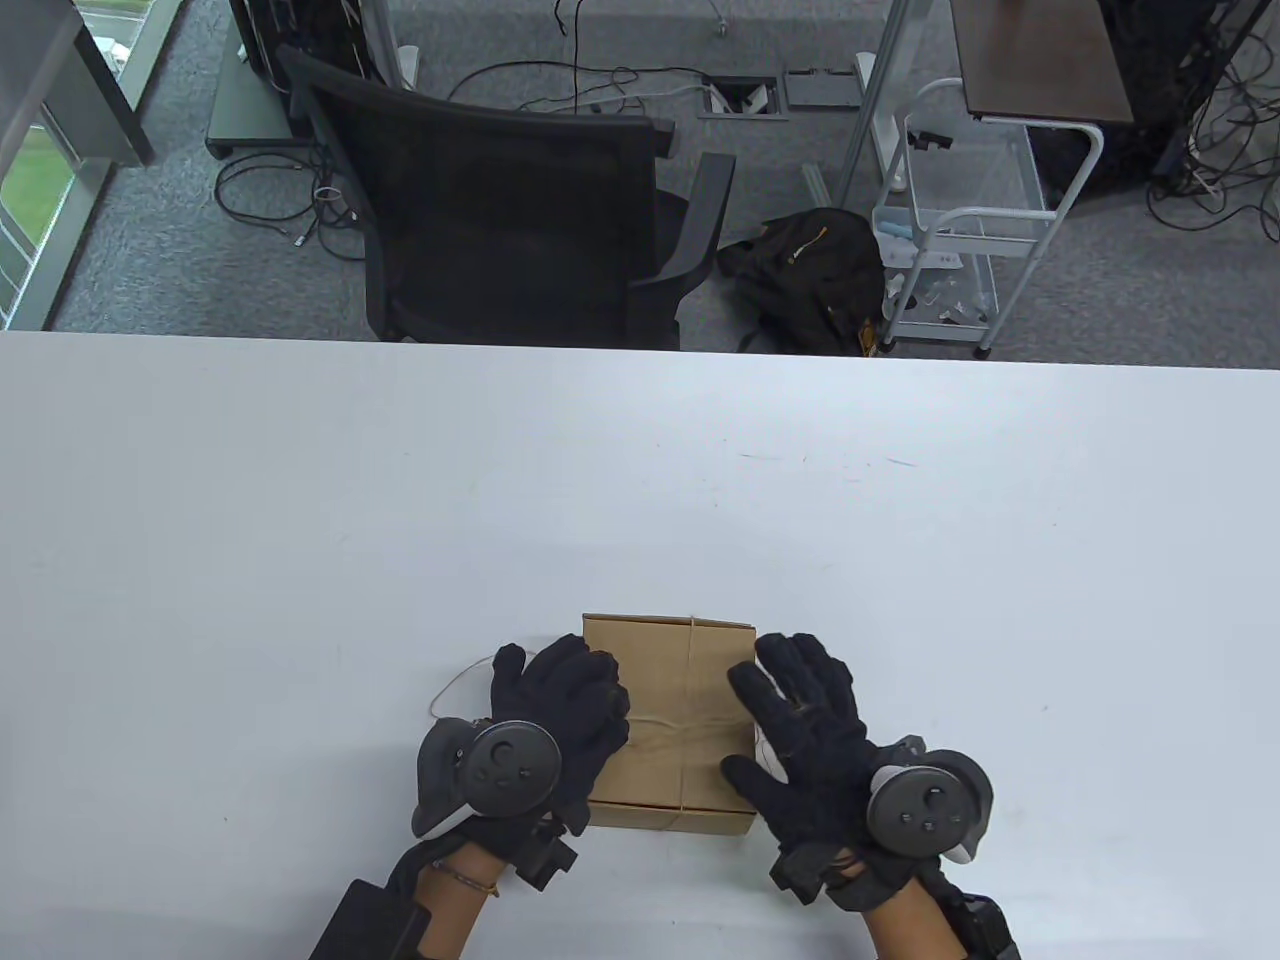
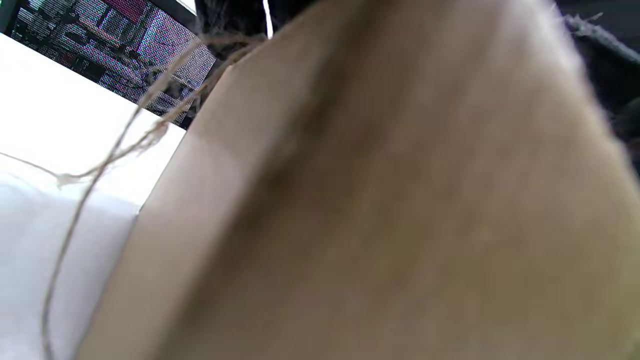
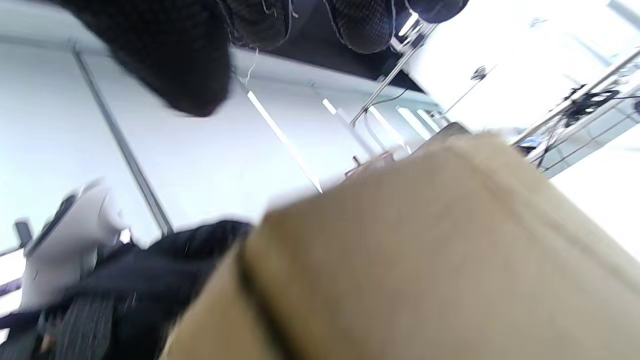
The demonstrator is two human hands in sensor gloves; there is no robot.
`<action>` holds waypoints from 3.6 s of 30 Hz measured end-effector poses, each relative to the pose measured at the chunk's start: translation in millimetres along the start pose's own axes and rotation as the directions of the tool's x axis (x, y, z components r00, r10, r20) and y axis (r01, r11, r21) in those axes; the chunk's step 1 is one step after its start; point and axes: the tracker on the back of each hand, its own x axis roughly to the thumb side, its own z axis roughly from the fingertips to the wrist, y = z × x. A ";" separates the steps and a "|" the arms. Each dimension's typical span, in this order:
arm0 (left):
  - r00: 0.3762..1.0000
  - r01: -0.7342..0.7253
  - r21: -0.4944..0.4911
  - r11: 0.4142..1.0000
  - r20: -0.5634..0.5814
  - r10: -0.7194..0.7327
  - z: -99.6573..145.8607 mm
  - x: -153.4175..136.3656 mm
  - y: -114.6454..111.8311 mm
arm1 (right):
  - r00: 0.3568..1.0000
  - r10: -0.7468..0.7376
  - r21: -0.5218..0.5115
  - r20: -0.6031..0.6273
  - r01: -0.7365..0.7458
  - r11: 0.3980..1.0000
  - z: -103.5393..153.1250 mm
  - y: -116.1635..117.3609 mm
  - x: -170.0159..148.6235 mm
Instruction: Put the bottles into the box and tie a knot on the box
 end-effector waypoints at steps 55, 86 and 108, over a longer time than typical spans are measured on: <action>0.980 -0.189 0.089 0.978 0.080 0.183 11.7 -42.6 41.9 | 0.874 0.316 0.083 -0.368 -0.308 0.948 8.1 -6.0 -49.2; 0.860 -0.507 -0.586 0.632 -0.391 0.327 4.0 -66.3 5.6 | 0.592 0.781 0.184 -0.199 -0.760 0.623 1.5 36.8 -31.4; 0.413 -0.803 -0.552 0.228 -0.238 0.879 -6.5 -26.9 -17.6 | 0.935 0.201 0.046 -0.292 -0.196 0.980 4.5 0.5 -36.6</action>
